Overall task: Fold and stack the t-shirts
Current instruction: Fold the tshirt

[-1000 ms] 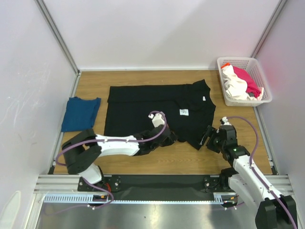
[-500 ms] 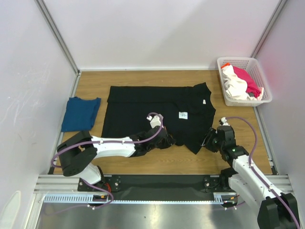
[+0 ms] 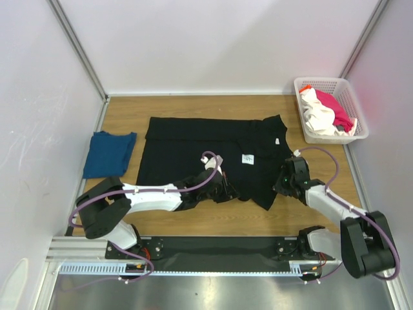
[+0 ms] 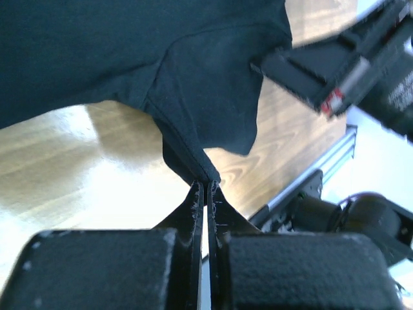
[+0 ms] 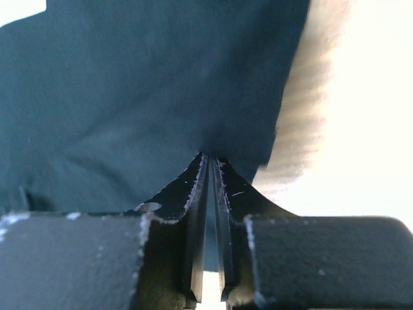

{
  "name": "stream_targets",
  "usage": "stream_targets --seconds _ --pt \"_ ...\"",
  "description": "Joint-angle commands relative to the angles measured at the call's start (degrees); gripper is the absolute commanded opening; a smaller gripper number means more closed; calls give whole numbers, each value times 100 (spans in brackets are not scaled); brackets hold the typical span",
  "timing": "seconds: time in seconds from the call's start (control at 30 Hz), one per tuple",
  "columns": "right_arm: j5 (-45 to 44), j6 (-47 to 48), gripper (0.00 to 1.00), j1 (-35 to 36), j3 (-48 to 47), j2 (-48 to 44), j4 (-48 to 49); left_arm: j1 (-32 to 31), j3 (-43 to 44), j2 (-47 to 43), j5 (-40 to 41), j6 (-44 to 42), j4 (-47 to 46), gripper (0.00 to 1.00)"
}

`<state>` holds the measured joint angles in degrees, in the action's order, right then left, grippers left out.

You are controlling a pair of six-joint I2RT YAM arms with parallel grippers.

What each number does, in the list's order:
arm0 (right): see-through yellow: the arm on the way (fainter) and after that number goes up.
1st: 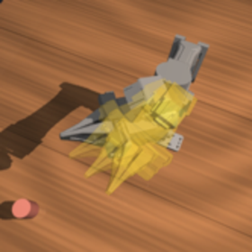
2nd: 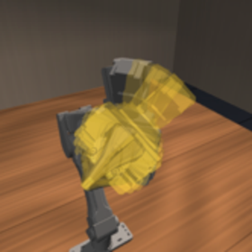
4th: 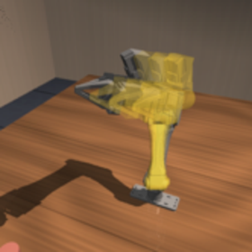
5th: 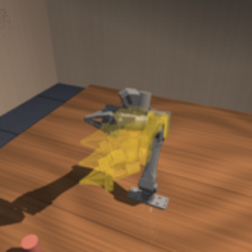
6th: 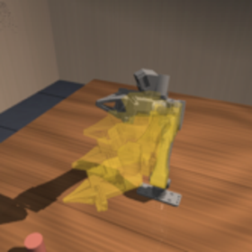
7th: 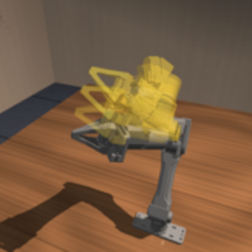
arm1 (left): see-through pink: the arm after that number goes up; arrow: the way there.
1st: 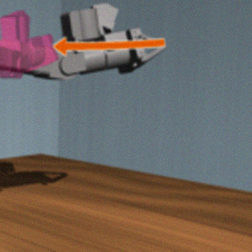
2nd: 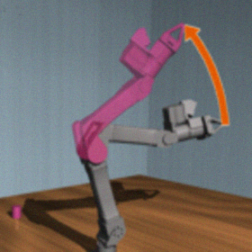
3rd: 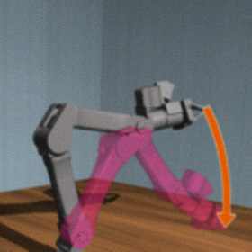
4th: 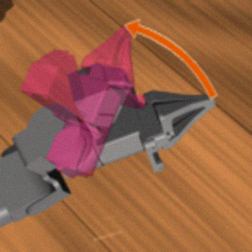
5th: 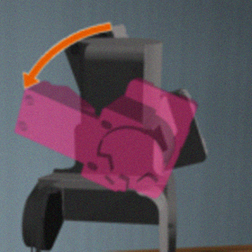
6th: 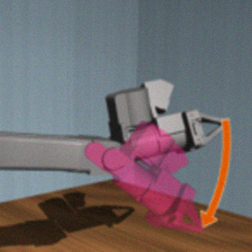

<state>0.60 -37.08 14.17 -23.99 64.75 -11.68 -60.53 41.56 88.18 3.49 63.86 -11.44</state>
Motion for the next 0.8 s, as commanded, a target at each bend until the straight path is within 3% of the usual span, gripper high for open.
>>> stream_targets --seconds 0.0,0.27,0.53,0.57,0.6,0.7,0.77 --pt "-420 166 11 41 -352 274 166 33 -43 -170 -603 -14 -218 0" --pt "-614 289 11 15 -546 609 271 226 -69 -679 -1218 136 -25 0" --pt "-482 237 11 50 -484 267 35 244 -341 -584 -1140 31 -25 3" --pt "-438 228 13 59 -519 162 -131 226 -385 -513 -1183 -22 -51 7" --pt "-395 228 15 59 -537 -31 -220 209 -377 -426 -1244 -127 1 24" --pt "-210 289 25 68 -695 -592 -738 86 -228 -258 -1316 -618 474 60" --pt "-140 359 36 86 -869 -875 -1123 50 -183 -510 -1070 -979 739 68"
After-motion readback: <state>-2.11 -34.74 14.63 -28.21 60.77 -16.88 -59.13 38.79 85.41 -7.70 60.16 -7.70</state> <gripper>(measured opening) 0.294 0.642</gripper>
